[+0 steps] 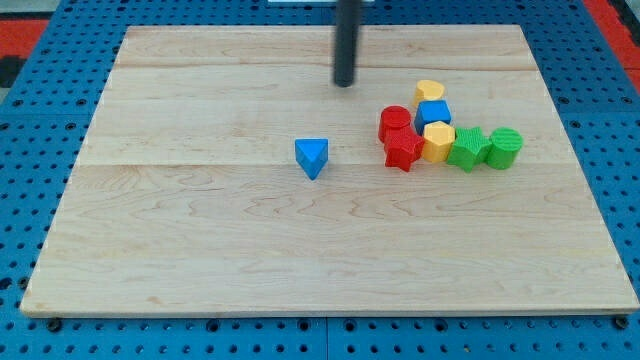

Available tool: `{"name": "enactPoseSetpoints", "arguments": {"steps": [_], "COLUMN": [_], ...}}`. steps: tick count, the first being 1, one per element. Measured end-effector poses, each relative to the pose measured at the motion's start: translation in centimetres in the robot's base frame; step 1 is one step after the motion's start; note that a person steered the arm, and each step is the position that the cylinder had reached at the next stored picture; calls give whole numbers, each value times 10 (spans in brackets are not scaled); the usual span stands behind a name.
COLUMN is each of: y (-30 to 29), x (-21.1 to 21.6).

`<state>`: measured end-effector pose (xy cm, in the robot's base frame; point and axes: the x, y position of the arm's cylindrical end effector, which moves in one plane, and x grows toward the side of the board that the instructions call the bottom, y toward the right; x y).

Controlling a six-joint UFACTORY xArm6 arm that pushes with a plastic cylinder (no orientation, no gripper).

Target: Move the blue triangle into the blue cube

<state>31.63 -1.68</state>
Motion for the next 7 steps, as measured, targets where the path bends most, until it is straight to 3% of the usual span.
{"name": "enactPoseSetpoints", "arguments": {"steps": [1,3,4,5,6,7], "y": [-70,-62,-10,7,17,-24], "x": [61,135,142,109,106,94]}}
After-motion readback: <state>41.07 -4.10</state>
